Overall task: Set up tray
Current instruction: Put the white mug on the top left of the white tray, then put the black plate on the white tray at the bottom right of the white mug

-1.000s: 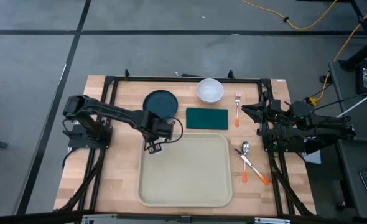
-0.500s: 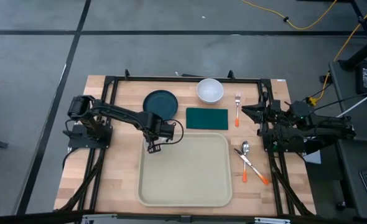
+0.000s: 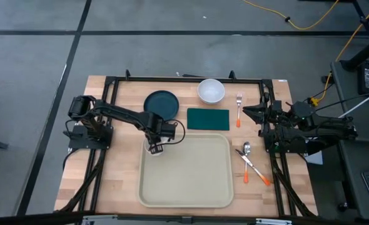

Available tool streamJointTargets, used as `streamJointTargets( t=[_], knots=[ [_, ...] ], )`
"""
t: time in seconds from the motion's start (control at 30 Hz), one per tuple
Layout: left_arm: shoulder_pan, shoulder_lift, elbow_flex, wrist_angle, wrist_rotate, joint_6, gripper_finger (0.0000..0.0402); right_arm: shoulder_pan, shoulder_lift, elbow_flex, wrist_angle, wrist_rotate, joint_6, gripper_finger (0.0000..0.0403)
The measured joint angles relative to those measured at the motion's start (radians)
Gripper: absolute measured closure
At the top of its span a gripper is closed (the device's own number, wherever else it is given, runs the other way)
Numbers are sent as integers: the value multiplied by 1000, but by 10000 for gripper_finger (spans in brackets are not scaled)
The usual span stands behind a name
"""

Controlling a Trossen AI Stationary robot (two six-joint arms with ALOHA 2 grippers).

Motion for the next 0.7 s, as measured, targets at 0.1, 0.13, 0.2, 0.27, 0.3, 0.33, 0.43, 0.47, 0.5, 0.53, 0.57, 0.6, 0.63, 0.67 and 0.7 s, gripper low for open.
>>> streamJointTargets(
  t=[0.1, 0.13, 0.2, 0.27, 0.3, 0.33, 0.43, 0.47, 0.5, 0.53, 0.57, 0.6, 0.63, 0.67, 0.7],
  knots=[
    [4, 0, 18, -2, -5, 1, 292, 0, 0, 0, 0, 0, 0, 345],
    [7, -1, 27, -11, -3, -2, 281, 0, 0, 0, 0, 0, 0, 345],
    [15, -6, 48, -38, 11, -12, 263, 0, 0, 0, 0, 0, 0, 345],
    [20, -21, 76, -66, 21, -20, 246, 0, 0, 0, -4, 0, 0, 345],
    [22, -32, 96, -87, 21, -21, 239, 0, 0, 0, -8, 0, 0, 345],
    [25, -44, 113, -98, 20, -21, 233, 0, 2, 0, -10, 0, 0, 345],
    [38, -82, 170, -142, -12, -21, 219, -1, 7, 0, -17, 0, -4, 345],
    [45, -97, 191, -156, -34, -21, 216, -1, 9, 0, -19, 0, -4, 345],
    [55, -113, 208, -162, -58, -13, 214, -1, 11, 0, -25, 0, -5, 345],
    [65, -126, 221, -169, -81, 0, 212, -1, 14, 0, -25, 1, -5, 345],
    [79, -136, 230, -171, -101, 15, 211, -1, 16, 0, -26, 1, -5, 345],
    [98, -144, 234, -169, -113, 32, 210, -1, 19, 0, -30, 1, -6, 345],
    [120, -149, 236, -167, -119, 50, 210, -1, 22, 0, -31, 1, -7, 345],
    [146, -151, 236, -163, -119, 69, 210, -1, 25, 0, -31, 4, -7, 345],
    [175, -151, 236, -160, -115, 90, 210, -1, 27, 0, -32, 10, -7, 345]
  ],
)
